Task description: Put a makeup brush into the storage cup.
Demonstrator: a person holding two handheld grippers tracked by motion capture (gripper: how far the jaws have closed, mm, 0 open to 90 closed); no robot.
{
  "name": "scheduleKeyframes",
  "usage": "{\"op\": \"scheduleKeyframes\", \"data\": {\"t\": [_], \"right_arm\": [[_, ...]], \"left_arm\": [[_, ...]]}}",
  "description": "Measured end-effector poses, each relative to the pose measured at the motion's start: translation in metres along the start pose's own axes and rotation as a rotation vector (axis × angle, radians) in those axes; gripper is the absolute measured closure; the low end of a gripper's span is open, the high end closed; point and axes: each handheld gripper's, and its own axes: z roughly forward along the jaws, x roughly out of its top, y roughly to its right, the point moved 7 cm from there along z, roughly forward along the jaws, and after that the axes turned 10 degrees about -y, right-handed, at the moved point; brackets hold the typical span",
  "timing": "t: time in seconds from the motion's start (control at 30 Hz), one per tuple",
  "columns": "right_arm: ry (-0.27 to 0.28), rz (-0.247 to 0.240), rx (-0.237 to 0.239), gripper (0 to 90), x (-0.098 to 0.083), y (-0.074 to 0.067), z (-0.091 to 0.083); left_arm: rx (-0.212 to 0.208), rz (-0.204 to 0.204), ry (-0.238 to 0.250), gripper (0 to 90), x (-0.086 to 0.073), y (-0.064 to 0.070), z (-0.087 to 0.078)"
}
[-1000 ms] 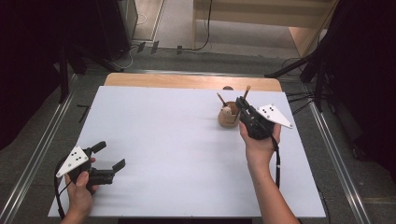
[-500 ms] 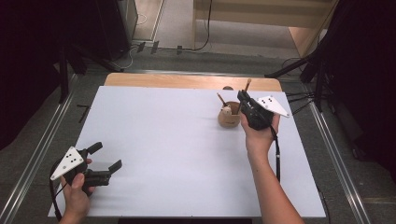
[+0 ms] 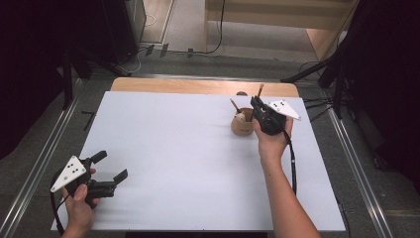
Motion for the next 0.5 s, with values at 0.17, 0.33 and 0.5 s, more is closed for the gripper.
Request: {"op": "scheduleKeyframes", "data": {"t": [0.17,0.33,0.5], "right_arm": [[-0.022,0.009,0.003,84.0,-0.007,0.001,0.005],[-0.046,0.008,-0.008,84.0,-0.017,0.001,0.009],[-0.086,0.005,-0.018,83.9,-0.030,0.004,0.012]], "left_arm": [[-0.002,0.006,-0.003,0.0,0.000,0.000,0.001],[-0.001,0.004,-0.005,0.0,-0.001,0.000,0.001],[-0.001,0.003,-0.007,0.0,-0.001,0.001,0.001]]}}
